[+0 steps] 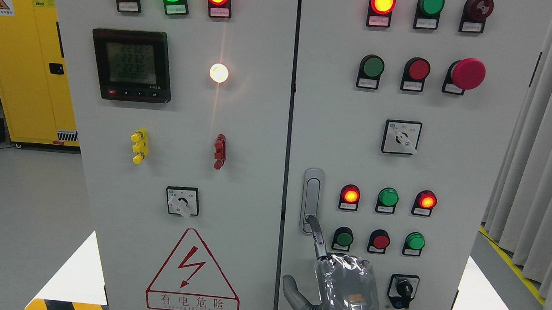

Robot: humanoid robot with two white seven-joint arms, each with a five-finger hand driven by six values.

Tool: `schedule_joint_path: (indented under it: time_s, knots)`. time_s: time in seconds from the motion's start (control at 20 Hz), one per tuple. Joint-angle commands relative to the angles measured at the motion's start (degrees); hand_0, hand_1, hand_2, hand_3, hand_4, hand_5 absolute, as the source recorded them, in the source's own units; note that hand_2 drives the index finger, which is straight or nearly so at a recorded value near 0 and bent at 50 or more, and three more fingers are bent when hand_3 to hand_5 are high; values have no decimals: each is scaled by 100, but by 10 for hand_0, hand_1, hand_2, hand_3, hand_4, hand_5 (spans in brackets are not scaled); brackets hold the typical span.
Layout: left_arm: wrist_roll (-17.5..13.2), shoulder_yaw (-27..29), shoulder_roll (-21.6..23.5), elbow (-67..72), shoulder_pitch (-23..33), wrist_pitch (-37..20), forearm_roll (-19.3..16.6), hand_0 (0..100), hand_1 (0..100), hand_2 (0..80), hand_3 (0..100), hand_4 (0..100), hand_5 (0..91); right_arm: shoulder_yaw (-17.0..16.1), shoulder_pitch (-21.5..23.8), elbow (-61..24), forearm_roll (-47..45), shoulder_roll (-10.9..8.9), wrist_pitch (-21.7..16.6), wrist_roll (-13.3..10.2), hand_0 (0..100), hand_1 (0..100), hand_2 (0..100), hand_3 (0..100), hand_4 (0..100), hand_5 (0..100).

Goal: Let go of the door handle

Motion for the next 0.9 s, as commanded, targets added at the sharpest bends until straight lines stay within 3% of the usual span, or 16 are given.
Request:
schedule_joint_path:
  time_s: [0.0,0.85]
  knots:
    - [-2,-9,0,-70,0,1,0,120,556,0,0,0,0,17,8,4,2,14,-8,31,297,396,0,1000,1000,1000]
    - [-2,0,0,-70,0,1,0,120,556,0,0,0,0,88,61,4,2,14,80,48,307,399,0,1000,1000,1000]
